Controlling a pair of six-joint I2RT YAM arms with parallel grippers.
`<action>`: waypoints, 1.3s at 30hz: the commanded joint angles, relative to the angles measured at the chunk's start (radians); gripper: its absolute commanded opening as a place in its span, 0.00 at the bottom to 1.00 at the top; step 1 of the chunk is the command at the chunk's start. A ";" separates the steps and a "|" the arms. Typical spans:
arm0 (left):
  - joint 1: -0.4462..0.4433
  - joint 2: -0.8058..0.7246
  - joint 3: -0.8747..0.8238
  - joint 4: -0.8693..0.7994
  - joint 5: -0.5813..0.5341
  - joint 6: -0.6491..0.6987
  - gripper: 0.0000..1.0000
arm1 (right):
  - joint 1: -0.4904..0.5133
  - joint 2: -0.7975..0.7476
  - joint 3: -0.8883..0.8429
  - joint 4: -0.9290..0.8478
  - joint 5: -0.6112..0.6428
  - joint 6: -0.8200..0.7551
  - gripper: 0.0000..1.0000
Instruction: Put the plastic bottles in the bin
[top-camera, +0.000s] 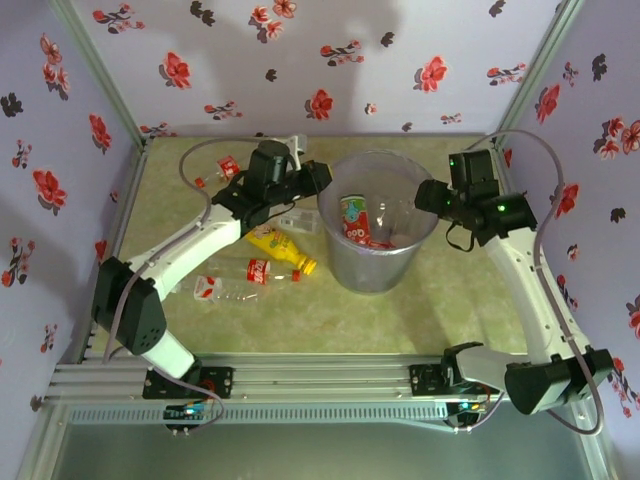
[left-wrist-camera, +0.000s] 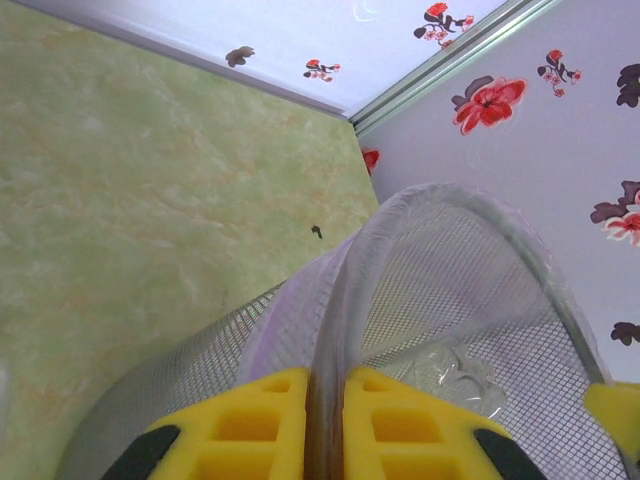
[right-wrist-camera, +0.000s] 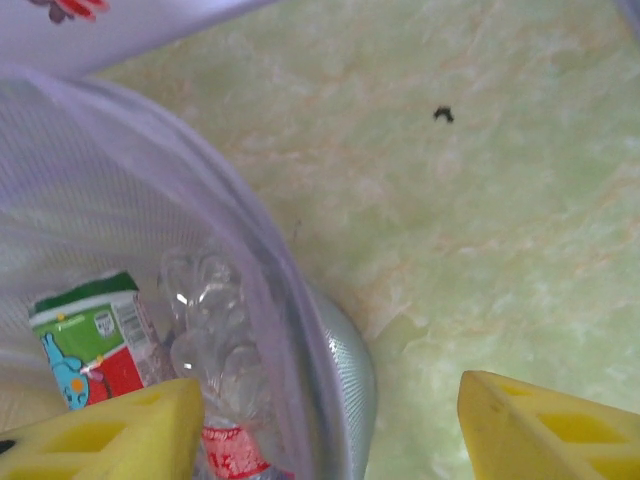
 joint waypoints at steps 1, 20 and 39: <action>-0.018 0.056 0.005 -0.027 -0.044 0.013 0.01 | -0.024 0.001 -0.031 0.007 -0.056 0.016 0.65; -0.018 0.032 0.002 -0.039 -0.040 0.044 0.45 | -0.044 0.007 -0.083 0.044 -0.071 0.004 0.31; 0.393 -0.139 0.127 -0.333 -0.065 0.517 1.00 | -0.045 -0.035 -0.015 0.078 -0.071 -0.013 0.92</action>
